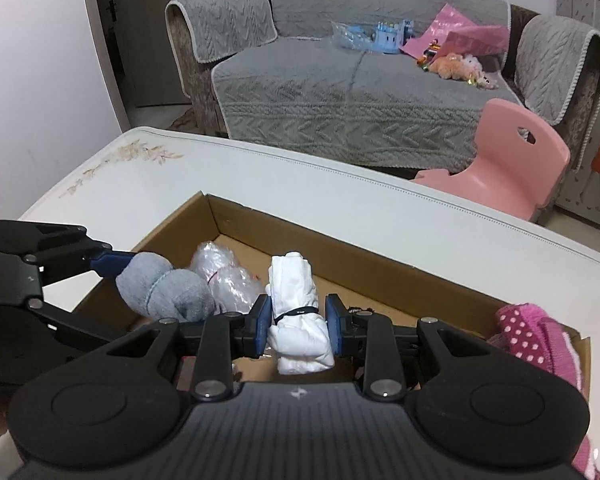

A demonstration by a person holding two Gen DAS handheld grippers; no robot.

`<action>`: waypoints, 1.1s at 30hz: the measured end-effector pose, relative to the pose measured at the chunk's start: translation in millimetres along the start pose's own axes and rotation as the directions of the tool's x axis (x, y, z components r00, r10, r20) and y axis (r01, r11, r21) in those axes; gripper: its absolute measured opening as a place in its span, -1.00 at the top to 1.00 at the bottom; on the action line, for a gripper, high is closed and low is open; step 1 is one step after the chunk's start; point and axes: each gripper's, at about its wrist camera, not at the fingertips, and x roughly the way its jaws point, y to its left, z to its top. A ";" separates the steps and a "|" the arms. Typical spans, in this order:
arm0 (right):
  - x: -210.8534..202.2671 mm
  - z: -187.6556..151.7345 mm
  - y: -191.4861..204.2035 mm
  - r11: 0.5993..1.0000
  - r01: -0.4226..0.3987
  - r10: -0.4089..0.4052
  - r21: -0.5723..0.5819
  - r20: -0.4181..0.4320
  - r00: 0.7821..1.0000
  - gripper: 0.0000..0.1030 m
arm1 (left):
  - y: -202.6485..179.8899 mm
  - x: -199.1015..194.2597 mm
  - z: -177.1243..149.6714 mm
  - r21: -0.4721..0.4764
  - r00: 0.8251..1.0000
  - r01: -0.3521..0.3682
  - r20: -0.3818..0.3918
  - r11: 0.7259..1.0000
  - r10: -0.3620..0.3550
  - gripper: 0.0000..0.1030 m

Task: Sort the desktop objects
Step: 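Carry both bundles into the box and open both grippers, then return both grippers to the pile toward the white-green and orange bundles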

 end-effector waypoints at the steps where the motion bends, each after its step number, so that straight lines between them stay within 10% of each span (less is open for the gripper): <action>1: 1.0 -0.1 0.6 1.000 0.002 -0.002 -0.002 -0.003 1.000 0.48 | -0.1 0.8 -0.1 -0.003 1.000 0.004 0.000 1.000 -0.004 -0.38; 13: 12.1 -2.7 1.5 1.000 0.027 -0.027 -0.006 -0.030 0.999 0.45 | -8.5 6.5 -5.6 0.000 0.999 0.036 -0.019 0.999 -0.036 -0.66; 17: -0.9 -2.6 1.3 1.000 0.030 -0.030 0.001 0.009 0.999 -0.22 | -17.4 -2.7 -7.5 0.035 1.000 0.011 0.018 0.999 -0.012 -0.99; 26: -96.7 -3.2 -2.3 1.000 0.019 -0.016 -0.010 0.187 0.982 -0.50 | -15.0 -73.9 -12.2 0.019 0.991 0.027 0.128 0.999 -0.029 -0.99; 33: -185.4 -79.5 -12.9 1.000 0.004 0.001 -0.018 0.260 0.966 -0.74 | -31.2 -134.0 -75.2 0.000 0.982 0.111 0.156 0.994 -0.109 -0.99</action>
